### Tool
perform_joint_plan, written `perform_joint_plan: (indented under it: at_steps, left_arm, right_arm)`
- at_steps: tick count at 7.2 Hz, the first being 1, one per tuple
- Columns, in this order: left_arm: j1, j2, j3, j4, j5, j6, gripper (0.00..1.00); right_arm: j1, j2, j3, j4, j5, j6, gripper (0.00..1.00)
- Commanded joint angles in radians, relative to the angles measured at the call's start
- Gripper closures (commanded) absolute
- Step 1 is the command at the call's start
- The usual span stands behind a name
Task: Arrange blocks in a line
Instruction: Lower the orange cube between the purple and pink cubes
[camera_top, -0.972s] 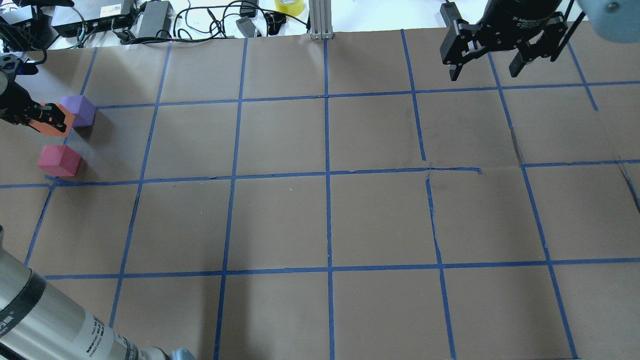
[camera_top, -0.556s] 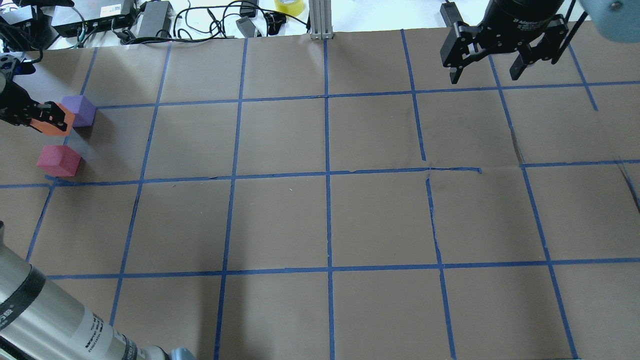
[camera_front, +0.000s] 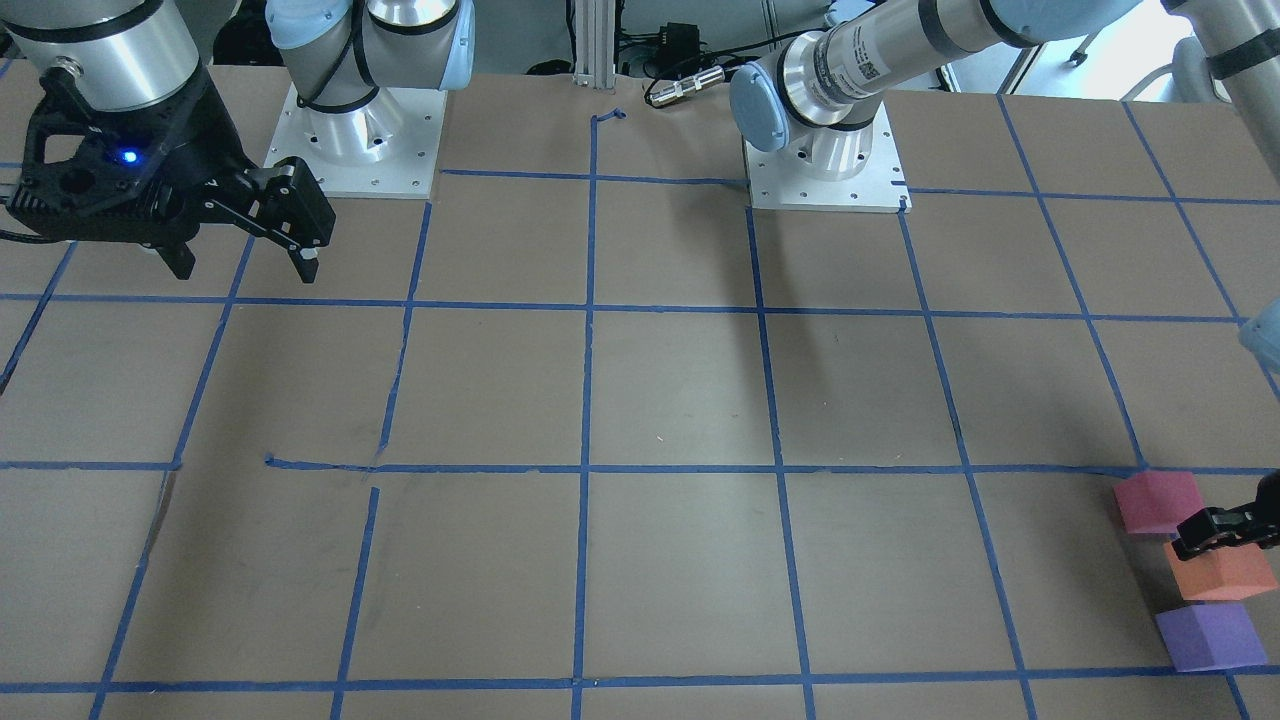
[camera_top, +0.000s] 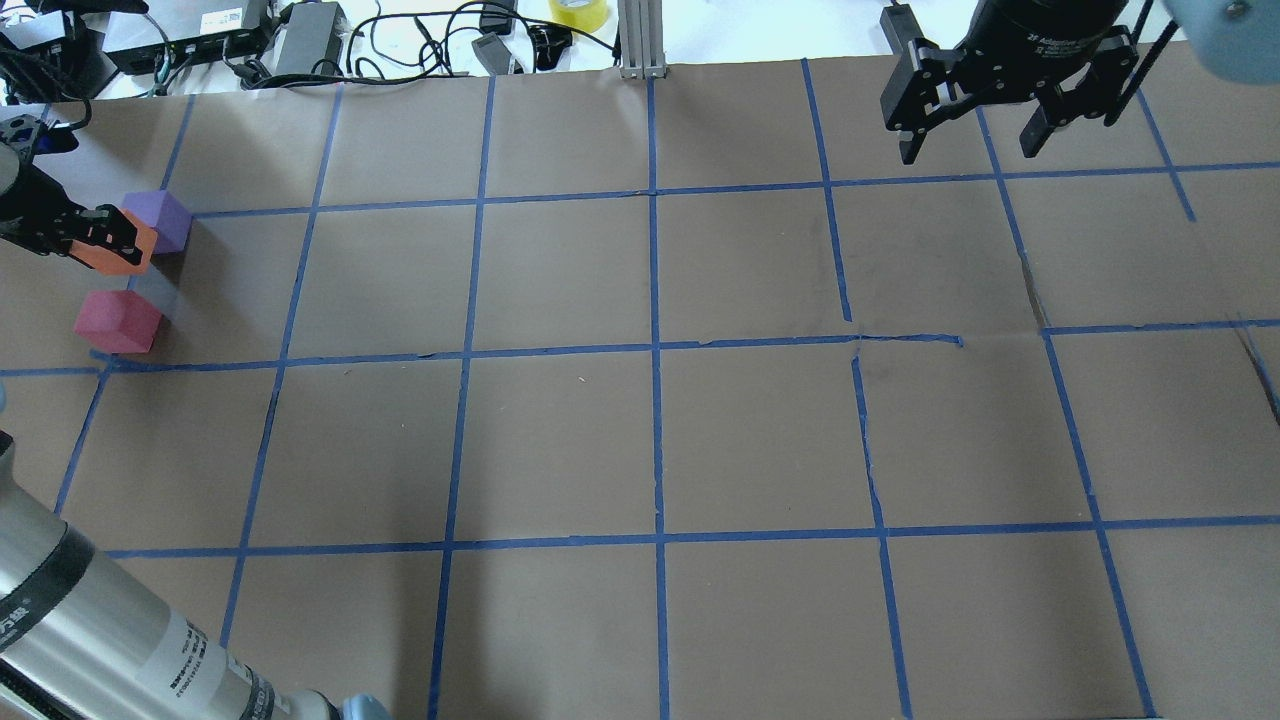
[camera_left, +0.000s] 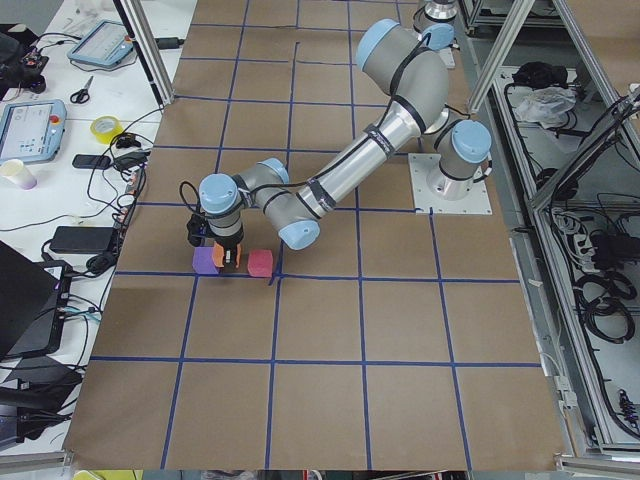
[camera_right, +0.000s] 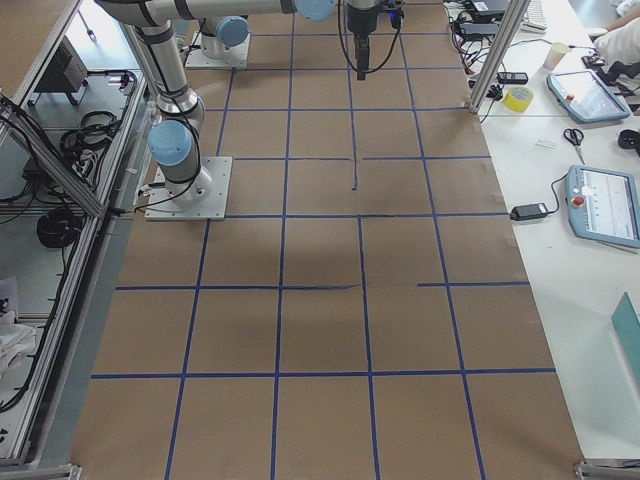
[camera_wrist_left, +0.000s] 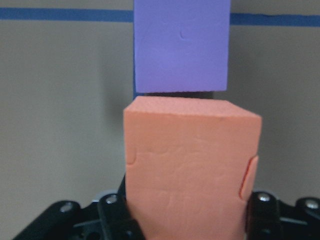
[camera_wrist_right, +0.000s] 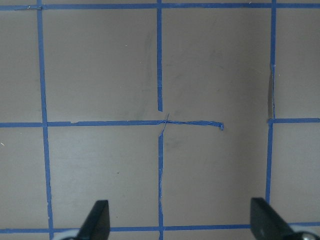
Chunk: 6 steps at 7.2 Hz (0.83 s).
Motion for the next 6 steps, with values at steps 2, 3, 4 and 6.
perform_joint_plan:
  at_steps: [2,3,4,6]
  left_arm:
    - [0.0,-0.023,-0.001,0.004,0.003,0.0,1.0]
    - [0.0,-0.027,-0.001,0.006,0.003,0.002,1.0]
    - [0.0,-0.036,-0.003,0.012,0.003,0.009,1.0]
    - [0.0,-0.052,-0.01,0.015,0.006,0.006,1.0]
  right_arm:
    - [0.0,0.004,-0.001,0.0,-0.002,-0.008,0.0]
    - [0.0,0.007,-0.004,0.0,0.006,-0.001,0.0]
    - [-0.003,0.008,-0.002,0.006,-0.003,0.001,0.0]
    - [-0.002,0.008,-0.002,0.004,-0.005,-0.007,0.0]
